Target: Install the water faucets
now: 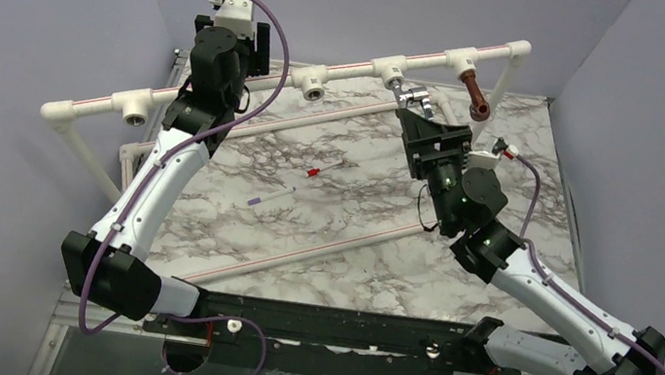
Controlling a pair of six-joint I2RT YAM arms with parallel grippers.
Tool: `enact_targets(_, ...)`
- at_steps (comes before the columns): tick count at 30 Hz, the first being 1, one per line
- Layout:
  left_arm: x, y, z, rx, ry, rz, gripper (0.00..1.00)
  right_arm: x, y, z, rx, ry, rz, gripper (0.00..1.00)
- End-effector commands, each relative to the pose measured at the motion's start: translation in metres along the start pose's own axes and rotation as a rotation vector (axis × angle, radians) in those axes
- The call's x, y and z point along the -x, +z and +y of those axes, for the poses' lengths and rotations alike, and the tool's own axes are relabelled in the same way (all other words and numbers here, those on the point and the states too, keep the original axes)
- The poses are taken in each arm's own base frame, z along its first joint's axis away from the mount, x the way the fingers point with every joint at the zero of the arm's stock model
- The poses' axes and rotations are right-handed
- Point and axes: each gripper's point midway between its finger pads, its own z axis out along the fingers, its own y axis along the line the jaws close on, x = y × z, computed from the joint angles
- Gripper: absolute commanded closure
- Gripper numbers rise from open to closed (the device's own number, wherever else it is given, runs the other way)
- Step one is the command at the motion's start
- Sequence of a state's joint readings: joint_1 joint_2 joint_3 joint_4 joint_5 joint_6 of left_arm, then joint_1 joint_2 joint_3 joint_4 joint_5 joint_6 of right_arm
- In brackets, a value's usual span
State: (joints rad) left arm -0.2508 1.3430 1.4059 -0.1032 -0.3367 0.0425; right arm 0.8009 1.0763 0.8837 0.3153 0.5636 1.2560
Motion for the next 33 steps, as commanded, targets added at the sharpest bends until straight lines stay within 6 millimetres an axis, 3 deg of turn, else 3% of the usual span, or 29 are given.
enact_targets(1,-0.034,0.002,0.002,0.000,0.032,0.110,0.27,-0.004,-0.021,-0.017,-0.002,-0.251,0.093,0.21)
enact_targets(7,-0.036,0.003,0.001,0.000,0.035,0.118,0.27,0.004,-0.045,-0.028,0.067,-0.585,0.143,0.24)
enact_targets(15,-0.036,0.003,0.001,-0.003,0.036,0.118,0.27,0.029,-0.063,-0.018,0.214,-1.123,0.117,0.23)
enact_targets(23,-0.035,0.002,0.000,-0.011,0.030,0.118,0.27,0.035,-0.058,-0.013,0.353,-1.689,0.096,0.19)
enact_targets(33,-0.034,0.002,0.000,-0.012,0.031,0.115,0.26,0.049,-0.047,0.010,0.425,-2.088,-0.067,0.17)
